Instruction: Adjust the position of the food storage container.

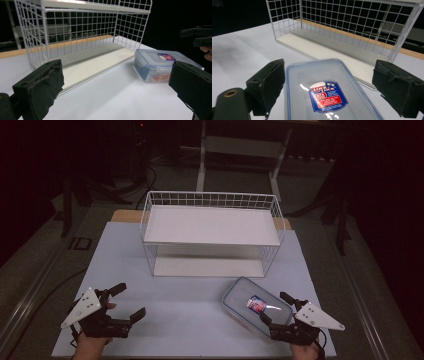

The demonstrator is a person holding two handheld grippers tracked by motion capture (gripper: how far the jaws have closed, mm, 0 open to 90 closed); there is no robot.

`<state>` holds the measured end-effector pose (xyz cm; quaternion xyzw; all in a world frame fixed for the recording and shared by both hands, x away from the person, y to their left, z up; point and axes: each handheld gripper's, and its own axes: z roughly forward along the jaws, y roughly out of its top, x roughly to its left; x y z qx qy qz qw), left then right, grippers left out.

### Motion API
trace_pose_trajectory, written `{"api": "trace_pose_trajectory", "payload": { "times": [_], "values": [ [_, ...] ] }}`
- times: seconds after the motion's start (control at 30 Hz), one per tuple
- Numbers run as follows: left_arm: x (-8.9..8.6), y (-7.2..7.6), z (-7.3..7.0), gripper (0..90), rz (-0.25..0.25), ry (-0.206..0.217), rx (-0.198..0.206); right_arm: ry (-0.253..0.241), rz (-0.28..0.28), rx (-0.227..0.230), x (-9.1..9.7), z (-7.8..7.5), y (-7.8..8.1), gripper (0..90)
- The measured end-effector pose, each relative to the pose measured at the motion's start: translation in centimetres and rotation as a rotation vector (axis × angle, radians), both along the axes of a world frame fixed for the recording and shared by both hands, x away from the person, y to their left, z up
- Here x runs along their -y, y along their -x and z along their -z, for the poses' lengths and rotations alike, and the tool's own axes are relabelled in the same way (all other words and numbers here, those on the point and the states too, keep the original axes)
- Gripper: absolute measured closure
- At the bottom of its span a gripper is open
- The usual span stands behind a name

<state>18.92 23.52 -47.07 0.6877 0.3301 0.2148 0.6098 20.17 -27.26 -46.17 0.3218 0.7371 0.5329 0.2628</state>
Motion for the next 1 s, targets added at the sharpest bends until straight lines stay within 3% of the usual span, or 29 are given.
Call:
{"api": "trace_pose_trajectory", "payload": {
  "times": [0.1, 0.3, 0.5, 0.6, 0.73, 0.8, 0.87, 1.0],
  "values": [
    [0.2, -0.1, 0.1, 0.0, 0.013, -0.002, 0.001, -0.003, -0.02, 0.029, -0.2, -0.5, 0.8, 11.0],
    [0.6, 0.1, 0.2, 0.0, 0.039, 0.005, 0.019, -0.022, -0.041, -0.02, -0.5, -1.3, 1.4, 11.0],
    [0.6, -0.2, 0.4, 0.0, 0.035, 0.01, 0.015, -0.027, -0.069, -0.006, -0.9, -3.2, 1.8, 10.8],
    [0.7, -0.3, 0.5, 0.0, 0.036, 0.012, 0.014, 0.013, 0.011, 0.008, -0.6, -3.8, 1.5, 10.9],
    [0.8, -0.4, 0.5, 0.0, 0.041, 0.005, 0.014, -0.014, -0.009, -0.028, 0.6, -4.2, 1.2, 11.9],
    [0.8, -0.4, 0.6, 0.0, 0.047, 0.006, 0.01, 0.0, 0.017, -0.008, 1.0, -4.1, 1.3, 13.2],
    [0.8, -0.5, 0.6, 0.0, 0.048, 0.004, 0.009, 0.002, 0.021, -0.02, 1.6, -4.0, 1.3, 13.8],
    [0.9, -0.5, 0.7, 0.0, 0.052, 0.001, 0.007, -0.017, 0.046, -0.079, 3.2, -3.5, 1.0, 23.2]
  ]
}}
